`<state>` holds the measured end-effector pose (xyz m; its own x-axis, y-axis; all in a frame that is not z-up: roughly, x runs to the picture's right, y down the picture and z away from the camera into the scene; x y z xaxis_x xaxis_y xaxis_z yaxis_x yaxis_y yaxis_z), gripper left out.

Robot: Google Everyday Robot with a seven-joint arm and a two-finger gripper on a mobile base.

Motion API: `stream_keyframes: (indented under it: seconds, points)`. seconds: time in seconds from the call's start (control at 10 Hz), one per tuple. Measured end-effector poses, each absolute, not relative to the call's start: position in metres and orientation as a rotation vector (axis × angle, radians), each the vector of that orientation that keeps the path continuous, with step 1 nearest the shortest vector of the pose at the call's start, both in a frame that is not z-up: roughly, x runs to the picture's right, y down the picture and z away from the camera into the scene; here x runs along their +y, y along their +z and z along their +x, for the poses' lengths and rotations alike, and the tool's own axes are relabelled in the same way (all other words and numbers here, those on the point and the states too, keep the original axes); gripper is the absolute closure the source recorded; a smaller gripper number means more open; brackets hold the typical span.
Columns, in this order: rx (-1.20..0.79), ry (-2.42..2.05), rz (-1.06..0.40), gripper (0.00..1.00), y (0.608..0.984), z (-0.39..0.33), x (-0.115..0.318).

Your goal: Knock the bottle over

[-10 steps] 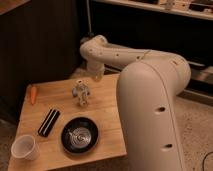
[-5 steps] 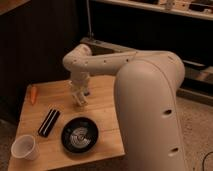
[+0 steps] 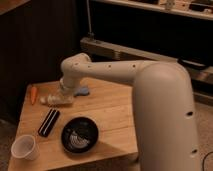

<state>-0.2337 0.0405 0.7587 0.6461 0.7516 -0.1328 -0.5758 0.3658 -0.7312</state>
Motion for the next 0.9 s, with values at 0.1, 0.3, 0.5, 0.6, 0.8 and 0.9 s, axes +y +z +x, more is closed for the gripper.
stream_keyframes:
  seconds: [0.1, 0.3, 0.5, 0.6, 0.8, 0.9]
  points:
    - [-0.308, 0.829, -0.858, 0.91, 0.751, -0.240, 0.040]
    - [-0.448, 0.764, -0.894, 0.69, 0.735, -0.252, 0.035]
    - [-0.509, 0.743, -0.900, 0.49, 0.728, -0.254, 0.031]
    - [-0.514, 0.740, -0.900, 0.40, 0.727, -0.255, 0.031]
    - [-0.514, 0.738, -0.901, 0.22, 0.727, -0.256, 0.031]
    - [-0.514, 0.739, -0.901, 0.20, 0.727, -0.255, 0.031]
